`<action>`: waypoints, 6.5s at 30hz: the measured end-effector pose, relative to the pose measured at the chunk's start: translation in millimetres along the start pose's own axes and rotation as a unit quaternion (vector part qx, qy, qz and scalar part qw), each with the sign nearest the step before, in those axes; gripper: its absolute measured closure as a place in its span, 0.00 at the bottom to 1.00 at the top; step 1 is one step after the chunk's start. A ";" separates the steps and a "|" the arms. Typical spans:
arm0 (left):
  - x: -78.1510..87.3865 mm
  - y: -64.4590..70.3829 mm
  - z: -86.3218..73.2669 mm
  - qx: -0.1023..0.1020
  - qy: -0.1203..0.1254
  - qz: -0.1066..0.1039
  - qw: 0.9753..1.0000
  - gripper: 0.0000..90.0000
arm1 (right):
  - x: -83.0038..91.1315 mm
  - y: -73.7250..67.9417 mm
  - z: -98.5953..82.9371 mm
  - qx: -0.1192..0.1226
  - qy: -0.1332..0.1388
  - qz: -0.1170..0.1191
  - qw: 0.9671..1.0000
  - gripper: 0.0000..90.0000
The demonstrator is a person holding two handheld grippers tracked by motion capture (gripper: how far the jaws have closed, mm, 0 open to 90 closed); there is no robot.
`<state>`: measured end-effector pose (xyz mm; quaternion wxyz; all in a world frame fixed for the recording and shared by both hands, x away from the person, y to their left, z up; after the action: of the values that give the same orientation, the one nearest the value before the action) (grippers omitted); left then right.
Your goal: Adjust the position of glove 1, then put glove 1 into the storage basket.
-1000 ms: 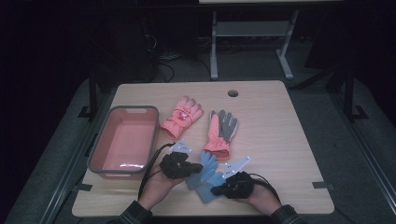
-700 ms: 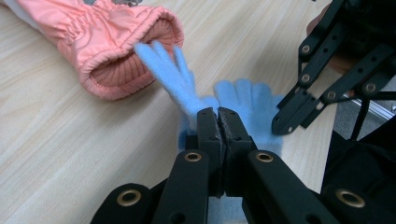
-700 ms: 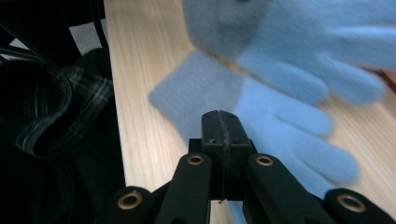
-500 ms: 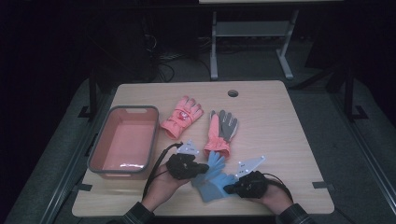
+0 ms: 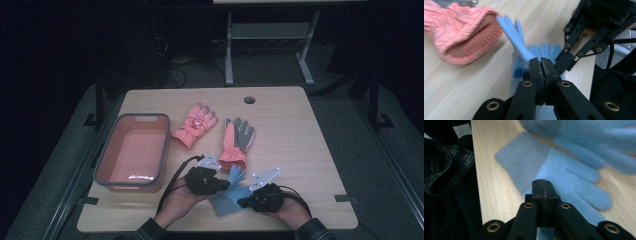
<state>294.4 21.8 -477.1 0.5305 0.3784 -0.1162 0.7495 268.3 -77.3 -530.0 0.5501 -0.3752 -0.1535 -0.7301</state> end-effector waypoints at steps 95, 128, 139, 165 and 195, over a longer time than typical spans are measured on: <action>-17.3 3.2 -17.8 -0.051 -0.070 0.011 0.996 0.83 | 66.4 126.7 -56.2 -0.117 0.054 -0.231 0.965 0.15; 97.6 -84.2 8.6 0.047 0.007 0.112 0.993 0.83 | 60.2 133.2 -51.5 -0.123 0.041 -0.230 0.964 0.03; 139.1 -115.9 2.9 0.079 0.036 0.155 0.984 0.83 | 60.2 133.2 -51.5 -0.123 0.041 -0.230 0.965 0.03; 163.3 -218.5 -69.1 0.189 0.005 0.254 0.949 0.83 | 60.1 132.8 -51.6 -0.125 0.042 -0.232 0.964 0.03; 127.1 -245.7 -87.1 0.214 -0.061 0.234 0.946 0.37 | 60.0 132.4 -51.6 -0.123 0.042 -0.232 0.964 0.03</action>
<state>453.6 262.6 -505.0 0.2386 0.4908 -0.0703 0.8350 363.6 -197.6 -546.7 0.3216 -0.3628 -0.1222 -0.8660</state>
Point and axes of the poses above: each handheld gripper's, and its own axes: x roughly backward along the jaws, z roughly out of its top, y roughly to its right, the point moved 9 cm from there along -x, roughly forward along the jaws, and after that the axes turned 1 degree about x, right-handed, at the moved point
